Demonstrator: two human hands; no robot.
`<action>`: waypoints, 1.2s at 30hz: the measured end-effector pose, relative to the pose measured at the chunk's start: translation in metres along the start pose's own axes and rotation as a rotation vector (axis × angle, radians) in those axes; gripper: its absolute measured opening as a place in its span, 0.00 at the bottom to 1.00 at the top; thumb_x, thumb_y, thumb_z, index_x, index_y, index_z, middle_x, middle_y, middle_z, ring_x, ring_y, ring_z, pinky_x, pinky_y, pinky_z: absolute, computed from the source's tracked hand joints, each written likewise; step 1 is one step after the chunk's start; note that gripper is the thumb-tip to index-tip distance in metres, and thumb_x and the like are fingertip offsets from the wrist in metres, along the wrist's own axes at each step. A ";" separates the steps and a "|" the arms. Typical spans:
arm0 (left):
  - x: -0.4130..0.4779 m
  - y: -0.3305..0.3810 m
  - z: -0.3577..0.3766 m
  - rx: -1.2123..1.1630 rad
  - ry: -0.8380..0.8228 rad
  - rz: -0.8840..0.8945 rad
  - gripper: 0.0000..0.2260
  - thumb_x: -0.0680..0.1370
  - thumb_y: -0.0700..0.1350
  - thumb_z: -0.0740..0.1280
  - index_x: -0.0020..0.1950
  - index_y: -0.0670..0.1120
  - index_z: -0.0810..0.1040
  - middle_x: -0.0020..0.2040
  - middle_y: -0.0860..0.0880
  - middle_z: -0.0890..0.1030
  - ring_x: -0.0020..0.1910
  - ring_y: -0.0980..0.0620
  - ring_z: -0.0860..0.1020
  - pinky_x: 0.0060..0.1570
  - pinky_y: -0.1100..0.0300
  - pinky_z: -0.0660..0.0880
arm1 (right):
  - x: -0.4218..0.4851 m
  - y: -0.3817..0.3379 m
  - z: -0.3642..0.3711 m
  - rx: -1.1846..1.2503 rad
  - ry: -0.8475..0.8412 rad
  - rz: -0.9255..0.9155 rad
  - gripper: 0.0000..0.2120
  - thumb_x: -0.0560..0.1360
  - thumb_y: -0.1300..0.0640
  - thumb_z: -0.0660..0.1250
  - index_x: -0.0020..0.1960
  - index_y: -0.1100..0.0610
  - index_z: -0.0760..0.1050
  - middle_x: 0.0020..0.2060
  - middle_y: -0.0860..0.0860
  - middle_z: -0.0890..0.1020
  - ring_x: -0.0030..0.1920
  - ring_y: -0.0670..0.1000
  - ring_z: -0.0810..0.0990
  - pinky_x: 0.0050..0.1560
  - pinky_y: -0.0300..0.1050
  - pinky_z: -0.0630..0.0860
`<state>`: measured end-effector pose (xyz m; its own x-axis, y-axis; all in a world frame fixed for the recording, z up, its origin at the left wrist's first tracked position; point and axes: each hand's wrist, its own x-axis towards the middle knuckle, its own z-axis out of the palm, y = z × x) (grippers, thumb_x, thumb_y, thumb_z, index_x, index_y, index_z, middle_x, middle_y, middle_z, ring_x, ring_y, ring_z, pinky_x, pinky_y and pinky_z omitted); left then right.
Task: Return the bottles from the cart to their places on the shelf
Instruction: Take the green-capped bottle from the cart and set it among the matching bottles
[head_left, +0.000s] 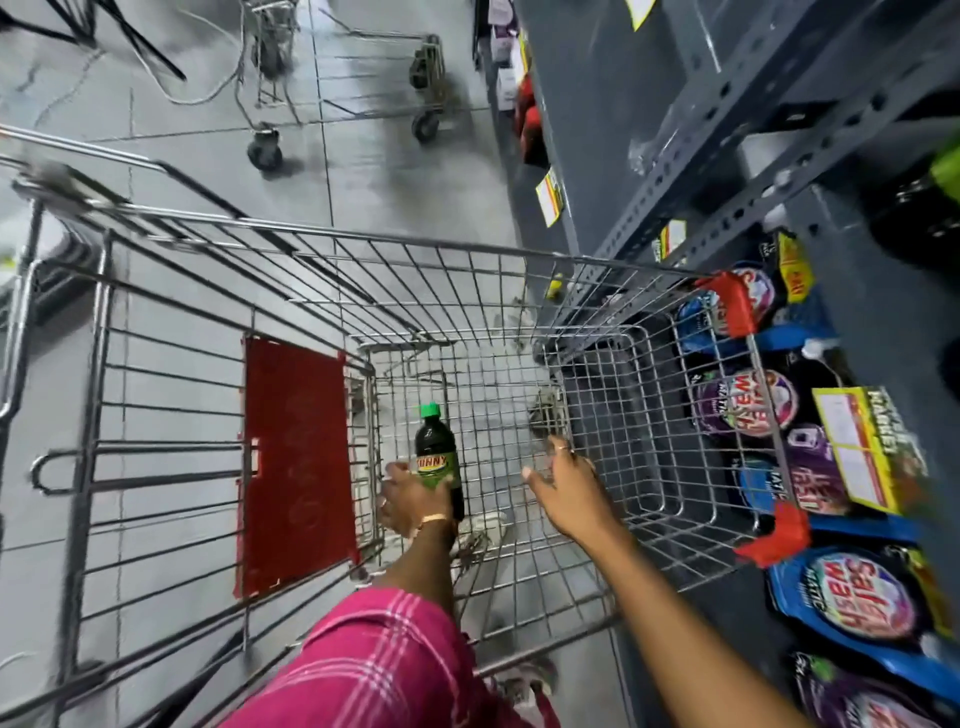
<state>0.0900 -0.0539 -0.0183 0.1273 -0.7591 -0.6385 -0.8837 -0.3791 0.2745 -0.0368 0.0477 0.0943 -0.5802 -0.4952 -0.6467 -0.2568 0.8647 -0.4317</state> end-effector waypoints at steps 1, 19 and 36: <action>0.002 0.000 0.000 0.020 -0.036 -0.051 0.32 0.63 0.49 0.79 0.61 0.45 0.67 0.61 0.36 0.74 0.60 0.37 0.74 0.62 0.45 0.68 | -0.001 0.004 -0.003 0.013 0.017 0.008 0.29 0.78 0.51 0.62 0.75 0.53 0.54 0.55 0.55 0.78 0.45 0.52 0.80 0.47 0.50 0.81; 0.008 0.009 0.021 -0.180 -0.270 -0.033 0.26 0.72 0.41 0.73 0.64 0.35 0.65 0.61 0.32 0.75 0.59 0.35 0.76 0.59 0.44 0.75 | -0.032 0.029 0.005 0.211 0.107 0.093 0.22 0.78 0.47 0.61 0.68 0.52 0.64 0.62 0.52 0.78 0.53 0.50 0.78 0.44 0.38 0.71; -0.171 0.131 -0.097 -0.216 -1.265 0.999 0.20 0.67 0.29 0.73 0.56 0.41 0.79 0.48 0.50 0.87 0.49 0.55 0.83 0.49 0.63 0.80 | -0.155 0.024 -0.094 0.894 0.512 -0.100 0.25 0.70 0.59 0.73 0.64 0.53 0.69 0.58 0.50 0.79 0.55 0.42 0.79 0.58 0.36 0.74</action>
<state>-0.0039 -0.0254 0.1964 -0.9541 0.1200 -0.2745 -0.2925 -0.1752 0.9401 -0.0260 0.1532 0.2433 -0.9007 -0.2851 -0.3279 0.2251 0.3393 -0.9133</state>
